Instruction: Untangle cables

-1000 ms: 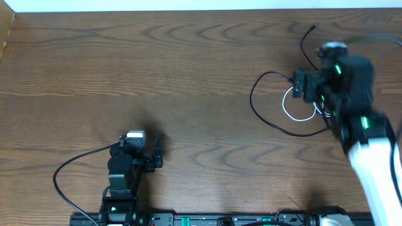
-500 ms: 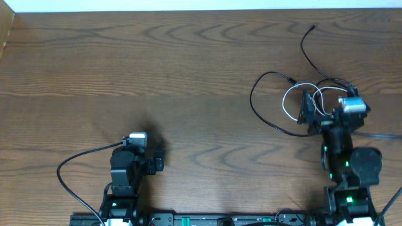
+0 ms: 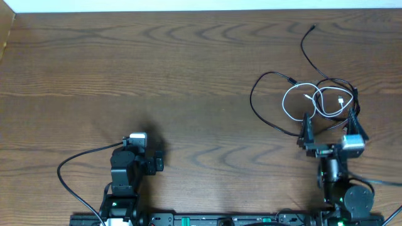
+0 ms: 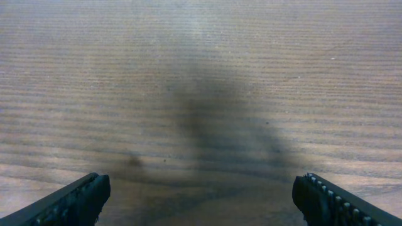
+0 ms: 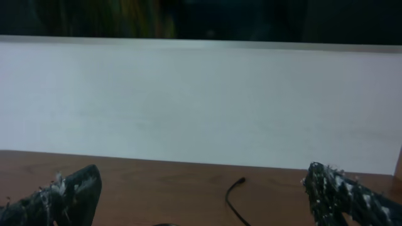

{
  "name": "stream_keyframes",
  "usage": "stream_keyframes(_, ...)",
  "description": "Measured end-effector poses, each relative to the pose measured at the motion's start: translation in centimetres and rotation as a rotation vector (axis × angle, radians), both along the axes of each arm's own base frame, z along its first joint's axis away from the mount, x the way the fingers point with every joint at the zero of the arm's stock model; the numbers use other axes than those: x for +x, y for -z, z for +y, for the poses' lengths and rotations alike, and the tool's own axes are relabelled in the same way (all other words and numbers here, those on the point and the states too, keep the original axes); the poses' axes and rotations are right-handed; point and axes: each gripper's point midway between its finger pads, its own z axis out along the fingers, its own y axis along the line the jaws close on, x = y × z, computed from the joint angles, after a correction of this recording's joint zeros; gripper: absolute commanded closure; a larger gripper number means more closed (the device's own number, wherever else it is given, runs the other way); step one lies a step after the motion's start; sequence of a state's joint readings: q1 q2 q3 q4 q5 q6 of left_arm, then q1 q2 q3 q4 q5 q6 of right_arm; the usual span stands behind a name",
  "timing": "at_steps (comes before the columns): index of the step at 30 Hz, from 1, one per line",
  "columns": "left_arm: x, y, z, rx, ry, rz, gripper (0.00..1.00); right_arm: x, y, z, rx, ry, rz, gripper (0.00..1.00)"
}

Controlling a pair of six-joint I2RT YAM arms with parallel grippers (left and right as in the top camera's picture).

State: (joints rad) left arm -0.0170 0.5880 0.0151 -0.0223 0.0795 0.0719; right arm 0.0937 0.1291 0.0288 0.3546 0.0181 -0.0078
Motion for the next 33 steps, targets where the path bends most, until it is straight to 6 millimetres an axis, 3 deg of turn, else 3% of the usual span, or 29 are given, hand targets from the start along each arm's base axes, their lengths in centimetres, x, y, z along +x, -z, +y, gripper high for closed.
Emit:
stream_keyframes(6,0.0,0.0,0.0,0.000,0.000,0.001,0.02,0.0,4.3,0.0,-0.013,0.000,0.152,0.01)
stream_keyframes(10,0.0,0.0,0.0,0.000,0.000,0.001,0.02,0.1,8.8,0.0,-0.030,0.000,0.329,0.01)
stream_keyframes(33,0.0,0.0,0.0,0.000,-0.001,0.002,0.02,0.2,9.5,0.1,-0.034,-0.004,0.362,0.01)
